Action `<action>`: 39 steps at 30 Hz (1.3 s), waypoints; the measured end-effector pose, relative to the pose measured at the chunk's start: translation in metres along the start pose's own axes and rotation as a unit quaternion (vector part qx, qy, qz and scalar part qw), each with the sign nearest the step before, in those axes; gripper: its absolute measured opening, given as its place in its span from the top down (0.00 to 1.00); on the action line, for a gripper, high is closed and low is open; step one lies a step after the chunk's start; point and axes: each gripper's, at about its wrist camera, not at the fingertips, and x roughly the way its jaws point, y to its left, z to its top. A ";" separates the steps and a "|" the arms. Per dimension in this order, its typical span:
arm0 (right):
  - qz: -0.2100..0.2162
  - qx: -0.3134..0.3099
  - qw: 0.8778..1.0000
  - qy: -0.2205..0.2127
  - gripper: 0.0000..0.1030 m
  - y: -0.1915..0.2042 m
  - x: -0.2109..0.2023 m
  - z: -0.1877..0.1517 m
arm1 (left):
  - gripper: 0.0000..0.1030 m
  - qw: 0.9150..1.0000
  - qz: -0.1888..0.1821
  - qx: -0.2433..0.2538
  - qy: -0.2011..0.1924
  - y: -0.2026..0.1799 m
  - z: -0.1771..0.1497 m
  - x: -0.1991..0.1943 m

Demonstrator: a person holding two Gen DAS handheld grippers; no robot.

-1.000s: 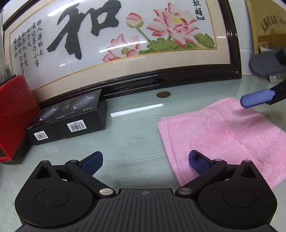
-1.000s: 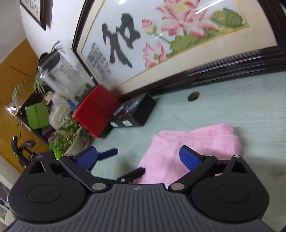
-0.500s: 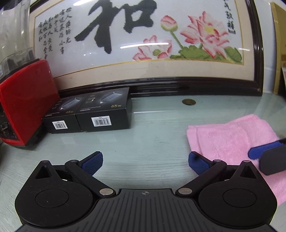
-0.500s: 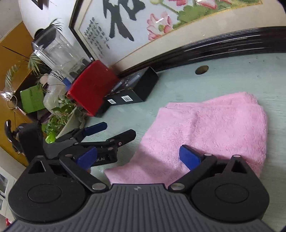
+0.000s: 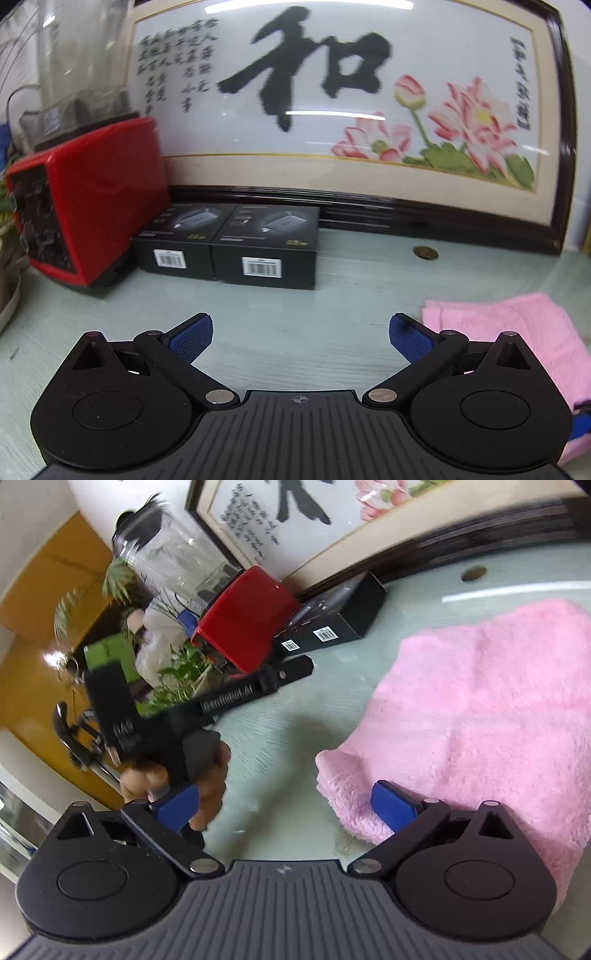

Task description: Fold towel

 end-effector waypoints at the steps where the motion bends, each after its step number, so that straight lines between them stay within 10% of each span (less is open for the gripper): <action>1: 0.015 -0.006 1.000 -0.006 0.02 0.004 -0.004 0.000 | 0.00 1.000 0.004 -0.019 0.000 0.007 0.002 0.000; 12: 0.016 -0.016 1.000 0.011 0.01 0.014 0.006 -0.002 | 0.00 0.998 -0.001 -0.070 0.004 0.028 0.004 0.001; 21: -0.048 -0.003 0.997 -0.058 0.01 -0.004 -0.061 -0.004 | 0.00 0.988 -0.126 0.086 0.008 -0.023 -0.013 -0.011; 33: -0.226 -0.012 0.970 -0.088 0.02 -0.021 -0.063 -0.008 | 0.00 0.965 -0.090 0.246 0.009 -0.070 -0.047 -0.012; 37: -0.242 0.019 0.967 -0.076 0.14 -0.039 -0.053 -0.003 | 0.00 0.965 -0.090 0.245 0.016 -0.069 -0.046 -0.010; 39: -0.249 0.026 0.965 -0.077 0.35 -0.043 -0.051 -0.003 | 0.00 0.966 -0.091 0.242 0.020 -0.069 -0.046 -0.009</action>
